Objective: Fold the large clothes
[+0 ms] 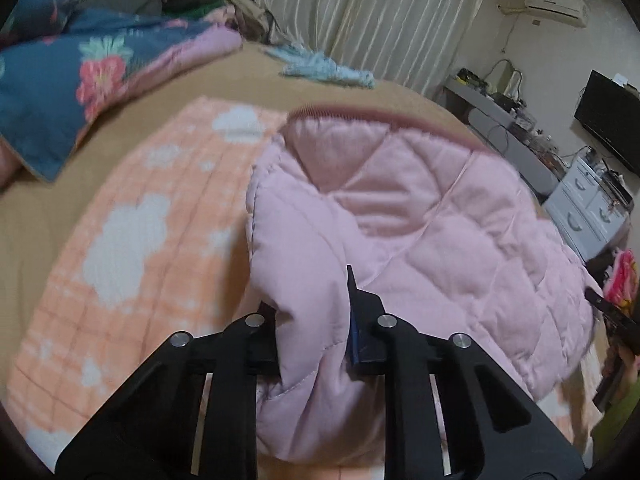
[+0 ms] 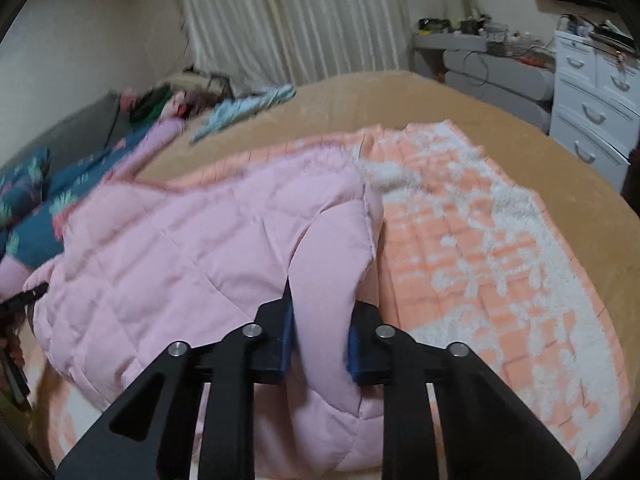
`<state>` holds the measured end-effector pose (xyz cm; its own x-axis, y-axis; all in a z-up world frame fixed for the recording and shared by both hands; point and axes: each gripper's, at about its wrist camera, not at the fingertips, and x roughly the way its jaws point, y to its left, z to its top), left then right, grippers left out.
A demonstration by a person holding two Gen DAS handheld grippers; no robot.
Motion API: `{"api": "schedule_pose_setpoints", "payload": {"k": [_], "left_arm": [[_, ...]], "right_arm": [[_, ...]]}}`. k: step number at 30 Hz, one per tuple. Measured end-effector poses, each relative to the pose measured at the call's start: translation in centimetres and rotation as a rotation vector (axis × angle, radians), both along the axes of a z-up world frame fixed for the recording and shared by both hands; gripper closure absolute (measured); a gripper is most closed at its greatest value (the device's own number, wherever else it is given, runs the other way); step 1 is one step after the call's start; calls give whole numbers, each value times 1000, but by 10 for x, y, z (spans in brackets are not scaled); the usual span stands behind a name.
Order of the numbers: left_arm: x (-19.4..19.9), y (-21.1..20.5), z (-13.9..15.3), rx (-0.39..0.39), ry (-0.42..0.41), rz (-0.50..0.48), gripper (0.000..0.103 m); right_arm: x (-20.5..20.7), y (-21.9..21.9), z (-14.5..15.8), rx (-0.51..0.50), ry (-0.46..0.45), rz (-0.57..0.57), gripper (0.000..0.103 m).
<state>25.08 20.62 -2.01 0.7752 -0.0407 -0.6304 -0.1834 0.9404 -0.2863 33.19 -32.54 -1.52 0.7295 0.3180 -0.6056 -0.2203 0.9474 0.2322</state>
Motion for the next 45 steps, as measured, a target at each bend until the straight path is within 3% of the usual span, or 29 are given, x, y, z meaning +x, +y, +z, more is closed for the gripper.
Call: {"api": "schedule_pose_setpoints", "payload": {"k": [4,8,15,25,28,31,32,34,36,40,42,45], "left_arm": [[24,1,19,36,-15,21,91],[54,3,14,68,33,44,91],[83,3,-21,107,137,61,91],[94,-2,-31,160,156,42,88],[94,0,-30,156,158,44,86],[93,-2,-28,183,161,47,81],[92,-2,-26,191,161,48,76],[88,-1,-22,193,159,49,65],[82,-1,-17,190,151,54,35],[67,-3,-5,179,131,54,22],[58,-5,1,181,121,60,9],[43,-8,10,167,103,60,9]], "right_arm": [[20,2,18,5,-28,-38,85],[41,10,17,-35,-15,-74,86],[73,19,-15,-92,73,-90,86],[82,18,-45,-106,138,-77,81],[80,19,-45,-113,147,-85,78],[79,14,-44,-93,179,-127,56],[77,10,-43,-104,186,-164,32],[73,2,-41,-70,192,-179,26],[65,-4,-36,-39,185,-183,12],[40,-8,-22,-19,141,-166,6],[28,-7,-18,-15,134,-148,5],[11,-5,-14,-26,121,-136,4]]}}
